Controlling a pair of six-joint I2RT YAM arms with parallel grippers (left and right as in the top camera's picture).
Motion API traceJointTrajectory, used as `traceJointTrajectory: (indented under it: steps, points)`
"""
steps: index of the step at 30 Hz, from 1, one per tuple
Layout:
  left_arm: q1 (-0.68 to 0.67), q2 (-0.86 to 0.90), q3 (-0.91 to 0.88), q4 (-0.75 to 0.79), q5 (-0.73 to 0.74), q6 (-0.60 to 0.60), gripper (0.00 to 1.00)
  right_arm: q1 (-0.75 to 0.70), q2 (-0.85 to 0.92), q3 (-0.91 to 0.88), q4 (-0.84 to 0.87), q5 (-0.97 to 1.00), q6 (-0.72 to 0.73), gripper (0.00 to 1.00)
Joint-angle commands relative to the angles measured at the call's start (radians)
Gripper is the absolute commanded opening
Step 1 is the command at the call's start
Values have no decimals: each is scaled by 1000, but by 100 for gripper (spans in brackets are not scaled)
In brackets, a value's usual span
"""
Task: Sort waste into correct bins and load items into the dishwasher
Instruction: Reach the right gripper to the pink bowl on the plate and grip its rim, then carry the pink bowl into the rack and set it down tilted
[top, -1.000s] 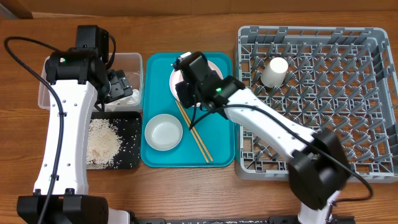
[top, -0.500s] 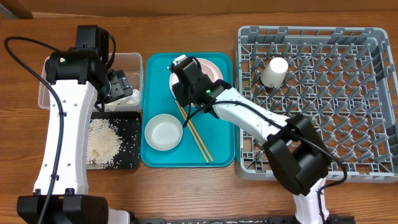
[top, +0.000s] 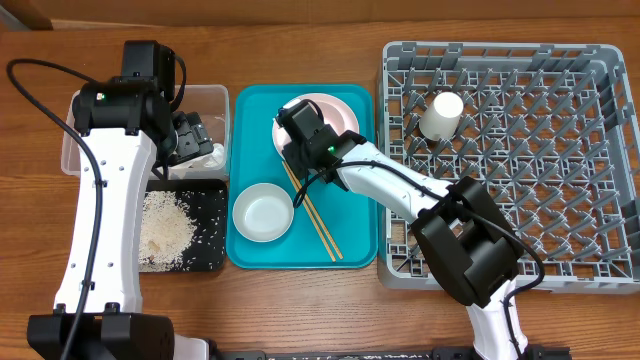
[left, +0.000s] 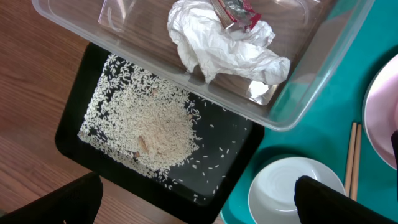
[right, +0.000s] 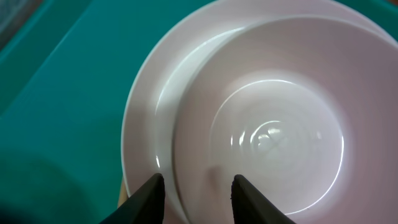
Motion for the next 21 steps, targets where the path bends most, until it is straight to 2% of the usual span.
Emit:
traceJointTrajectory:
  steps: [1, 5, 17, 21]
  points:
    - [0, -4, 10, 2, -13, -4, 100, -7, 8, 4, -12, 10, -5, 37]
    - [0, -4, 10, 2, -13, -4, 100, -7, 8, 4, -18, 10, -4, 35]
    - [0, -4, 10, 2, -13, -4, 100, -7, 2, 10, -14, 11, -4, 6]
    - [0, -4, 10, 2, -13, -3, 100, -7, -59, 54, -46, 8, 0, 4]
